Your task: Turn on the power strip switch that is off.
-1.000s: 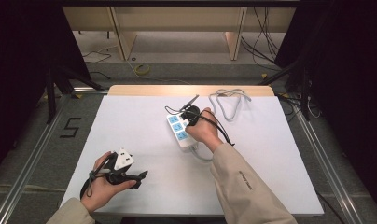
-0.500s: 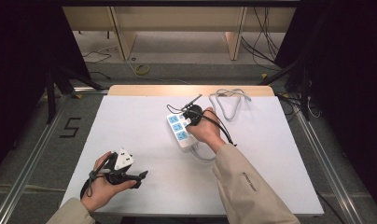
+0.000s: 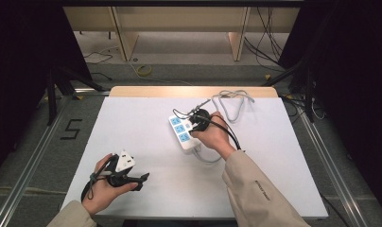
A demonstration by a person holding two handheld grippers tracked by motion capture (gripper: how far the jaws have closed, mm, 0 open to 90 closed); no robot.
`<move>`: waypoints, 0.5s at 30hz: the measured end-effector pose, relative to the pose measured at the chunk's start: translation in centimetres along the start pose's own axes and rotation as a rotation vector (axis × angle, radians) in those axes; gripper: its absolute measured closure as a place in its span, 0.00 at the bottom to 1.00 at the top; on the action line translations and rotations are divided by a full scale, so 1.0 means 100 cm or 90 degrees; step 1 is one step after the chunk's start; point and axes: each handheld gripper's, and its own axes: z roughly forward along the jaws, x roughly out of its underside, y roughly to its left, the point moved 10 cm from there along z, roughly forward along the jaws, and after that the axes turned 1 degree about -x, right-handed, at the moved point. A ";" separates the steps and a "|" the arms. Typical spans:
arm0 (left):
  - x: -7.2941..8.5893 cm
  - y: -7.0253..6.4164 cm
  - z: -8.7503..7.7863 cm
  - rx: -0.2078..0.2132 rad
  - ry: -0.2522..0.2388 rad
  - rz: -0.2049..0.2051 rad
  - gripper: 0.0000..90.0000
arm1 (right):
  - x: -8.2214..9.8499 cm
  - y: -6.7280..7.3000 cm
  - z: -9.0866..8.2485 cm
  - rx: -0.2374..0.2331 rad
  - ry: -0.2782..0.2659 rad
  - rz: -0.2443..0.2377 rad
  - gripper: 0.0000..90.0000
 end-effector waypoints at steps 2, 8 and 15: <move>0.000 0.000 0.000 0.000 0.001 0.000 0.22 | 0.003 -0.001 -0.002 0.002 -0.003 -0.002 0.80; 0.000 -0.001 0.001 0.001 0.001 -0.001 0.22 | 0.019 -0.003 -0.014 -0.010 -0.014 0.007 0.76; 0.001 0.000 0.001 0.002 0.004 -0.003 0.22 | 0.038 -0.005 -0.028 -0.018 -0.033 0.015 0.72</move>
